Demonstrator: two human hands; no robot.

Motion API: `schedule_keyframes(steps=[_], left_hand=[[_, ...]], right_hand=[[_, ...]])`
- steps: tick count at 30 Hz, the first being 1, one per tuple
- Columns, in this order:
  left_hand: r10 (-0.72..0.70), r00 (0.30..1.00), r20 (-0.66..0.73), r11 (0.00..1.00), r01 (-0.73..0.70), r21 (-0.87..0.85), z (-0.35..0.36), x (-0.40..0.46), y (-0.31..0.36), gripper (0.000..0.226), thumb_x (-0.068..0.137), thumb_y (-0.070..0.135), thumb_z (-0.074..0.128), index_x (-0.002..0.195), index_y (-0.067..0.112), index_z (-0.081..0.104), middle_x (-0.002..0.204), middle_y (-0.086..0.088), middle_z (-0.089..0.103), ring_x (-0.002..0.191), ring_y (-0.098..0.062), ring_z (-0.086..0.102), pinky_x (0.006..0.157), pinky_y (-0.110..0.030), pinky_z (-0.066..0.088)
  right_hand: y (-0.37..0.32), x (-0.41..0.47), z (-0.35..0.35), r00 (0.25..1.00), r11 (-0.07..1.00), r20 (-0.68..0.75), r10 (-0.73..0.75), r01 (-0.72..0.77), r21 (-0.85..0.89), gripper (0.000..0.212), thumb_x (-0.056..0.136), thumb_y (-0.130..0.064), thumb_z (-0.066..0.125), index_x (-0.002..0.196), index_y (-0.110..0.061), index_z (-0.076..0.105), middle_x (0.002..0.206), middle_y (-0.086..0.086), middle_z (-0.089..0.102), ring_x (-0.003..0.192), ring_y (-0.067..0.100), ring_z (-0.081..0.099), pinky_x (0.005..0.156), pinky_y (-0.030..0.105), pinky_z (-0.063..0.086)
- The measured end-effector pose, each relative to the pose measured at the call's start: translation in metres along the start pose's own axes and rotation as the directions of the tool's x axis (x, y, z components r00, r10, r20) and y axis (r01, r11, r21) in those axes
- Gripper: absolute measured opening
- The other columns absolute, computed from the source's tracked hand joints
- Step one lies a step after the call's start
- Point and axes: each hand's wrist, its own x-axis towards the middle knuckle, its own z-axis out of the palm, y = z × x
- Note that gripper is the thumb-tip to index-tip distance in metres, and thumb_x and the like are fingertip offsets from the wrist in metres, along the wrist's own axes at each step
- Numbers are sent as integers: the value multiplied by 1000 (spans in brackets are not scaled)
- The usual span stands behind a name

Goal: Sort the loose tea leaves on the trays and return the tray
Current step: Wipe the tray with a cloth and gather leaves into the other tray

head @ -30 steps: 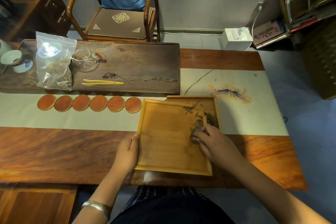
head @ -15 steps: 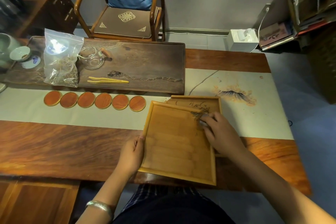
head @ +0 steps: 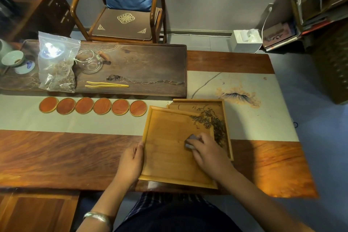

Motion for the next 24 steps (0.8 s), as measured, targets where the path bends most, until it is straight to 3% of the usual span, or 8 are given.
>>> schedule_keyframes(steps=[11, 14, 18, 24], left_hand=[[21, 1000, -2, 1000, -21, 1, -2, -5, 0, 44, 102, 25, 37, 58, 16, 36, 55, -2, 39, 53, -13, 40, 53, -29, 29], [10, 1000, 8, 1000, -11, 20, 1, -6, 1, 45, 102, 23, 37, 57, 16, 37, 55, -2, 40, 54, -16, 41, 54, -32, 30], [3, 1000, -10, 1000, -3, 30, 3, -6, 1, 47, 102, 21, 38, 55, 18, 33, 50, 5, 35, 50, -13, 37, 51, -32, 26], [-9, 1000, -22, 1000, 9, 9, 4, -4, 1, 45, 102, 22, 37, 58, 13, 38, 56, -6, 41, 55, -20, 42, 55, -34, 29]], right_hand=[[43, 31, -5, 957, 965, -131, 259, -261, 2, 32, 98, -26, 48, 125, -12, 59, 107, 4, 50, 97, 17, 49, 73, 24, 42], [48, 36, -9, 959, 965, -122, 255, -260, -22, 31, 98, -24, 47, 124, -11, 58, 107, 5, 49, 95, 17, 49, 76, 28, 46], [32, 36, -18, 969, 983, -165, 181, -181, 16, 32, 96, -22, 50, 125, -12, 57, 106, 2, 48, 93, 14, 48, 76, 27, 48], [-29, 19, -7, 985, 982, -37, -166, 169, 88, 34, 93, -21, 55, 127, -19, 55, 108, 2, 48, 90, 11, 46, 68, 18, 43]])
